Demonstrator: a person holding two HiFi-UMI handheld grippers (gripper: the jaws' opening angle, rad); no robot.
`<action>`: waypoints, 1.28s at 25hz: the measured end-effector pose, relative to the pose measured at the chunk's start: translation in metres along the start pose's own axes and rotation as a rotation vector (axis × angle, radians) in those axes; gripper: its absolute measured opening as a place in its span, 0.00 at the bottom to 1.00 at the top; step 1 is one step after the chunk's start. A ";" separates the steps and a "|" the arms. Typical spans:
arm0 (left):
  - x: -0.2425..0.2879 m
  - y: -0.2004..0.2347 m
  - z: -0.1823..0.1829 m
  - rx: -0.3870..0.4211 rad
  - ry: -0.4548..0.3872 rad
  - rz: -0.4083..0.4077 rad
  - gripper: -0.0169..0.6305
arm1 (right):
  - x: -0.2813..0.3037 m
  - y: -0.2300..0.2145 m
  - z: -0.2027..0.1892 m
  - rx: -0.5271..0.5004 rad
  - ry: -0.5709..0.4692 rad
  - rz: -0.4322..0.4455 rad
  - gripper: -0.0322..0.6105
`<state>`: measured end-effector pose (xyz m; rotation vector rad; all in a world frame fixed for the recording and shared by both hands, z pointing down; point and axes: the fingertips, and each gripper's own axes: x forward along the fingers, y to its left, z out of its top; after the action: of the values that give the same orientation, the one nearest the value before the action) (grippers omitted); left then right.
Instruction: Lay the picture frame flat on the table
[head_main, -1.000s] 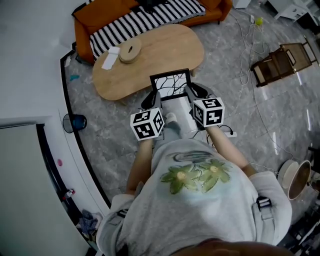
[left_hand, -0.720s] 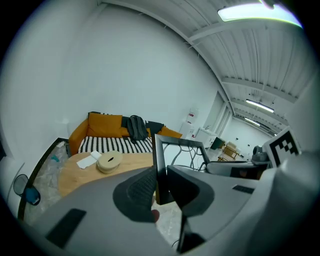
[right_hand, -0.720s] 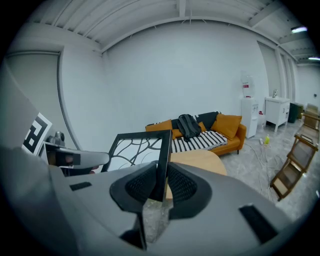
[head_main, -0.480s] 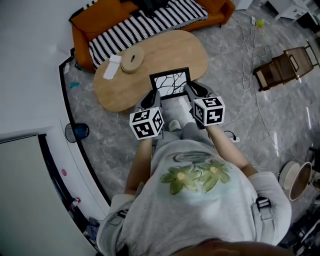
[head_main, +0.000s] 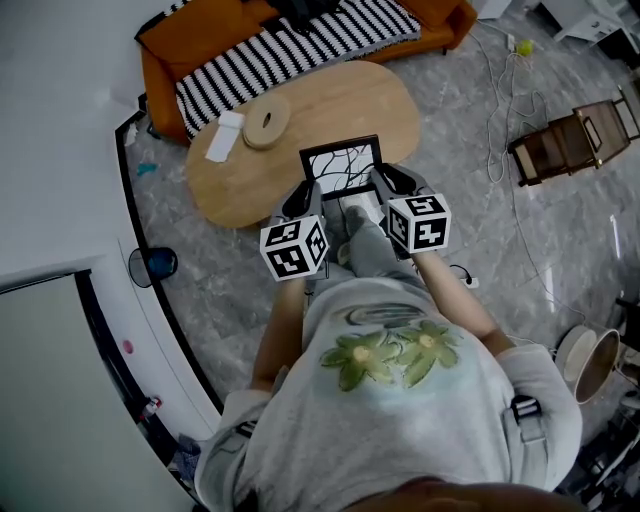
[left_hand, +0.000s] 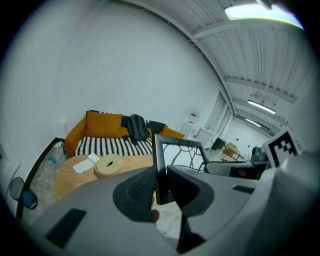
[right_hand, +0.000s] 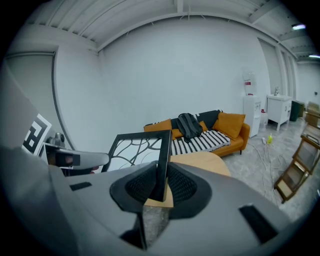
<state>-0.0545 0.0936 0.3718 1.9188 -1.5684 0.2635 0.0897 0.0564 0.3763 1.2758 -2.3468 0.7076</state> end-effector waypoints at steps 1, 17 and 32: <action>0.003 0.002 0.001 -0.004 0.002 0.001 0.15 | 0.003 -0.001 0.001 0.000 0.003 0.002 0.17; 0.070 0.035 0.056 -0.022 0.007 -0.005 0.15 | 0.078 -0.020 0.055 -0.015 0.006 0.001 0.17; 0.103 0.057 0.058 -0.063 0.049 0.000 0.15 | 0.117 -0.030 0.059 -0.025 0.062 0.007 0.17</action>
<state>-0.0933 -0.0281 0.4005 1.8505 -1.5271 0.2566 0.0497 -0.0690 0.3998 1.2182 -2.3049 0.7071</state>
